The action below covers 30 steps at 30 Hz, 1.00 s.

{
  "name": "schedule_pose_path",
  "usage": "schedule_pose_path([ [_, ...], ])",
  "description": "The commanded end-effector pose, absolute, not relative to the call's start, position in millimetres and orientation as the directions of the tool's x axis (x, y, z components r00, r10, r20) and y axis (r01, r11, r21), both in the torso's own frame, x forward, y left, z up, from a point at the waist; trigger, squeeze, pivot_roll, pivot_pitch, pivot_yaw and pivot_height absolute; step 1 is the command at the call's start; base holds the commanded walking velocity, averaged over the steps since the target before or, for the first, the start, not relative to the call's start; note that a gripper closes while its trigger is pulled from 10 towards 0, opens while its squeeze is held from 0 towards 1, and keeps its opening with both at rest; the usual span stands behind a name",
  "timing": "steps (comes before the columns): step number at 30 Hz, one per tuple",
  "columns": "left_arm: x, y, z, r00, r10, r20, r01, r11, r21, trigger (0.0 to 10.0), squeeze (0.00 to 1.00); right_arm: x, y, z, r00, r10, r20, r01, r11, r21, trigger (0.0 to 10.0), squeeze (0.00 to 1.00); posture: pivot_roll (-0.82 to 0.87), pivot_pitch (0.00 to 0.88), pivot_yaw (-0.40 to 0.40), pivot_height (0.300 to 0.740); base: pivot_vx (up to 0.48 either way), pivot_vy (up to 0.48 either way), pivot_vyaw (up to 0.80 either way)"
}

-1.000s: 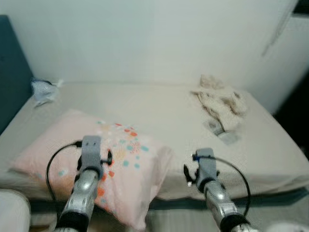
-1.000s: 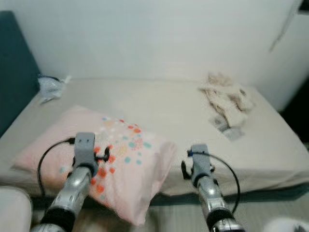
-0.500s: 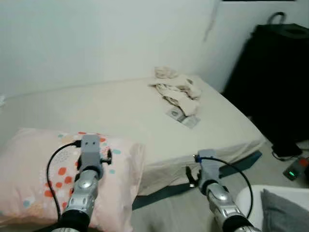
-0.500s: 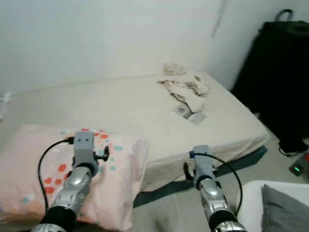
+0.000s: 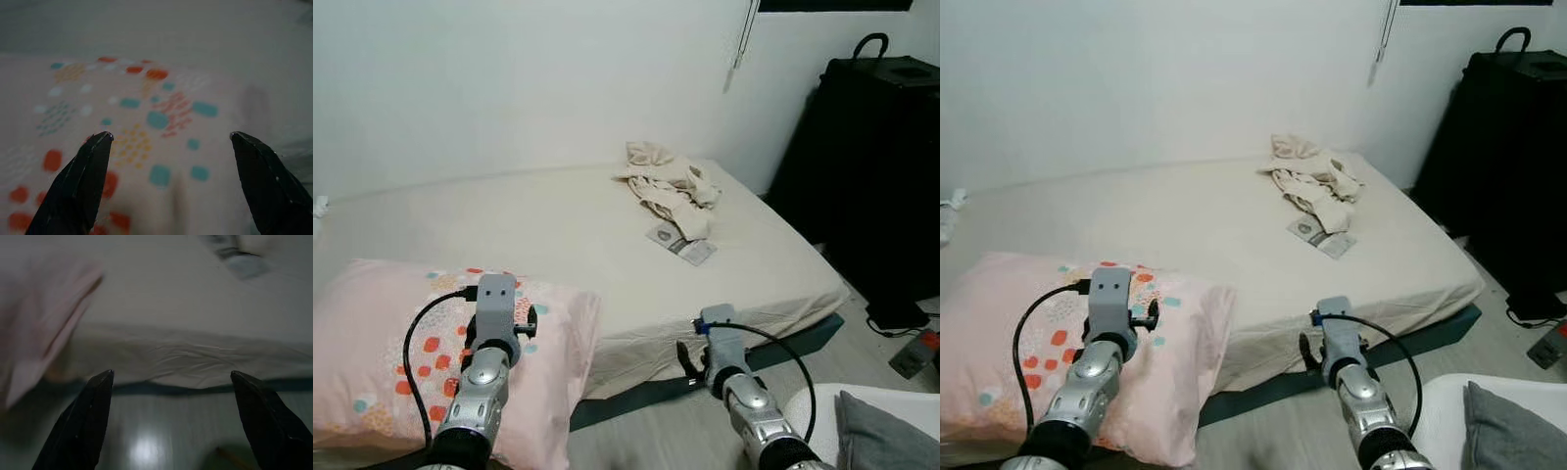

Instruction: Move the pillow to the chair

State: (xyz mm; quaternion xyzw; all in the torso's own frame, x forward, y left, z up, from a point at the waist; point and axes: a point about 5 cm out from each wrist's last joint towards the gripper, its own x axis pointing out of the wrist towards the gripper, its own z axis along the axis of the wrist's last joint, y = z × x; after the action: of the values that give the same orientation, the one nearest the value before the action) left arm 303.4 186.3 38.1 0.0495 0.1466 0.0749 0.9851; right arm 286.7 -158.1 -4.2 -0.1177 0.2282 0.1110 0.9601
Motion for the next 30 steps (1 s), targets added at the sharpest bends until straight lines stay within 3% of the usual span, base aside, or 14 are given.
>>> schedule_pose_path([
  [1, 296, 195, 26, 0.918, 0.195, -0.346, -0.138, 0.974, 0.181, 10.0, 0.0, 281, -152, -11, 0.851, 0.193, -0.489, -0.324, 0.925, -0.2, 10.0, 0.0, -0.02, 0.04, -0.041, 0.74, 0.0, 0.0, 0.0],
  [14, 293, 192, 28, 0.935, 0.168, -0.311, -0.138, 0.983, 0.118, 10.0, 0.0, 283, -152, -7, 0.872, 0.19, -0.452, -0.292, 0.942, -0.167, 10.0, 0.0, -0.01, 0.042, -0.047, 0.74, 0.0, 0.0, 0.0],
  [30, 295, 194, 34, 0.941, 0.183, -0.284, -0.159, 0.982, 0.105, 10.0, 0.0, 289, -149, -1, 0.875, 0.211, -0.436, -0.31, 0.936, -0.169, 10.0, 0.0, 0.0, 0.012, -0.06, 0.74, 0.0, 0.409, 0.0],
])
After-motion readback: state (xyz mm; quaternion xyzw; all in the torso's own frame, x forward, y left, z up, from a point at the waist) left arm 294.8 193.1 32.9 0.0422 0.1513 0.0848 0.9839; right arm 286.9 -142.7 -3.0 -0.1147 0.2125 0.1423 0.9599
